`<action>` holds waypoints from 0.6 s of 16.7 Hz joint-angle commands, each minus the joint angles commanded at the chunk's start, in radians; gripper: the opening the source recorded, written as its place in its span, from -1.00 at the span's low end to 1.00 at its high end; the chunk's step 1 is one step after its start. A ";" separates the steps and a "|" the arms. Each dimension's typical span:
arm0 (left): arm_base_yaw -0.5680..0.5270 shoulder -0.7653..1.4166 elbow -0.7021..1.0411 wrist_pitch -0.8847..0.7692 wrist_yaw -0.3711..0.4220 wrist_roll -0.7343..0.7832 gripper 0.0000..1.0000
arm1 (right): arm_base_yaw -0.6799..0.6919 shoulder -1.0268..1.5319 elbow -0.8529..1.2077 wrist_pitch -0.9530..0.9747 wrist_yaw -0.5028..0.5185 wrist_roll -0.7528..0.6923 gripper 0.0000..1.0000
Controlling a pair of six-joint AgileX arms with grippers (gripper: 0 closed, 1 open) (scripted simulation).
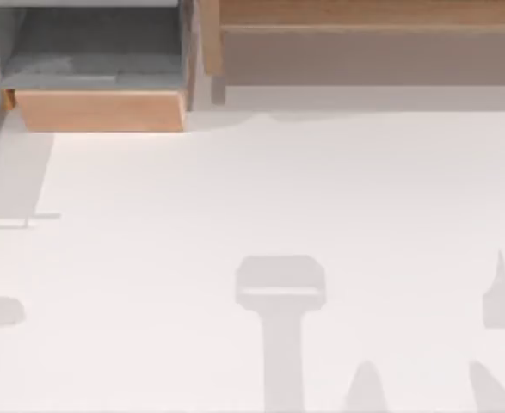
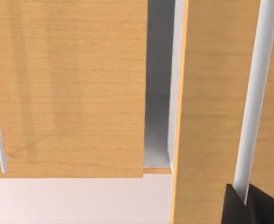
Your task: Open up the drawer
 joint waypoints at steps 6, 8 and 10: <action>0.002 -0.002 -0.002 0.002 0.001 0.000 -0.70 | 0.000 0.000 0.000 0.000 0.000 0.000 1.00; 0.002 -0.002 -0.002 0.002 0.001 0.000 -0.40 | 0.000 0.000 0.000 0.000 0.000 0.000 1.00; 0.002 -0.002 -0.002 0.002 0.001 0.000 -0.10 | 0.000 0.000 0.000 0.000 0.000 0.000 1.00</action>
